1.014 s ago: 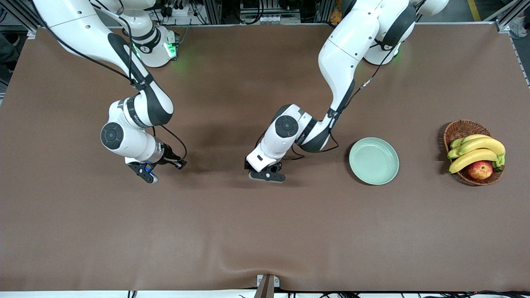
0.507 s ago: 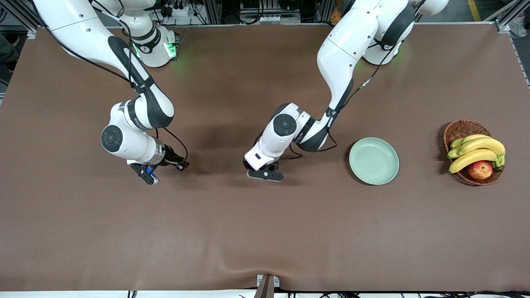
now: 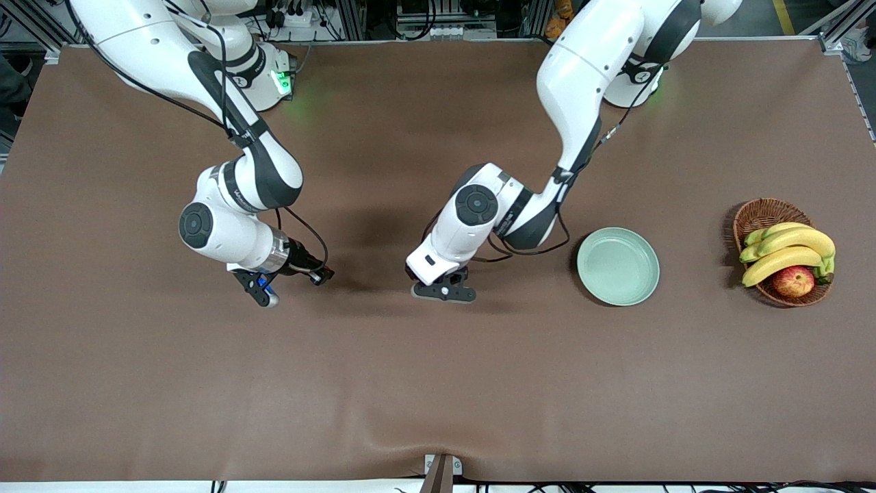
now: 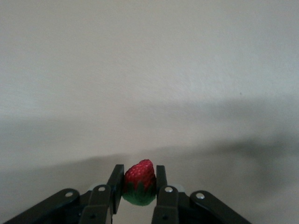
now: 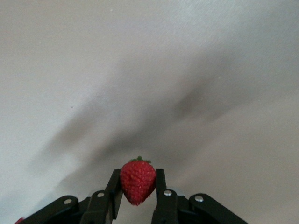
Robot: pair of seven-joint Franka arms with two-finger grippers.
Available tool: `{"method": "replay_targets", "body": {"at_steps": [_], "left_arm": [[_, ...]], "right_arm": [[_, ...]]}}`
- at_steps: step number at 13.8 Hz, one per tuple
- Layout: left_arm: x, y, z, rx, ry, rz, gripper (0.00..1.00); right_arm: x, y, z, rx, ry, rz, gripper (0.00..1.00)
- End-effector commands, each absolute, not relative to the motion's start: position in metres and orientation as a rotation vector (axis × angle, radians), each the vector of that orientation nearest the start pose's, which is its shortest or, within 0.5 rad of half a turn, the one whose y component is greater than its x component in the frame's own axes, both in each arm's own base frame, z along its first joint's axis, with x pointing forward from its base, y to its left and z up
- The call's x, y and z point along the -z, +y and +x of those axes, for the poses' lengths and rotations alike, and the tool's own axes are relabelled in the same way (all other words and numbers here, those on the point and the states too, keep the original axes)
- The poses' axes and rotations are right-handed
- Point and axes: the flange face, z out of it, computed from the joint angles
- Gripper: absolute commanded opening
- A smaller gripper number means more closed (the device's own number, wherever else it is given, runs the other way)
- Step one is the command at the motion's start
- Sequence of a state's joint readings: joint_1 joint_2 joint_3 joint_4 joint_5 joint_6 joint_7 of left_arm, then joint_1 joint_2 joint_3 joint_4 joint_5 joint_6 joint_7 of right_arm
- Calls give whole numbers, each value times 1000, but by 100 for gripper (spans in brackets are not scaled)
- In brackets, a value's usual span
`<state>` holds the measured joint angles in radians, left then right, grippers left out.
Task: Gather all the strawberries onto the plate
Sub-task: 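Drop the strawberry on the plate with the left gripper while the right gripper carries another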
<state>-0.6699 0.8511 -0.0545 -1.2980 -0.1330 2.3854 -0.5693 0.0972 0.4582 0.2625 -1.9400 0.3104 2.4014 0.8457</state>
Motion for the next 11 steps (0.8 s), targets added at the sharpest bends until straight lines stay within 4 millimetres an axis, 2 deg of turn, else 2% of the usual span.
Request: {"method": "replay_targets", "body": {"at_steps": [1, 4, 7, 9, 11], "left_arm": [[-290, -459, 594, 126, 72, -3295, 0], [-303, -412, 593, 72, 108, -3170, 0], [-316, -364, 593, 54, 144, -3152, 0], [-313, -327, 592, 34, 185, -3141, 0], [-302, -293, 587, 55, 213, -3142, 0]], "right_arm": [[-253, 239, 594, -269, 1105, -2615, 3], [-252, 262, 599, -273, 1152, -2583, 2], [-253, 303, 608, -275, 1219, -2530, 2], [-254, 324, 617, -271, 1257, -2490, 2], [-253, 359, 622, -241, 1330, -2406, 1]]}}
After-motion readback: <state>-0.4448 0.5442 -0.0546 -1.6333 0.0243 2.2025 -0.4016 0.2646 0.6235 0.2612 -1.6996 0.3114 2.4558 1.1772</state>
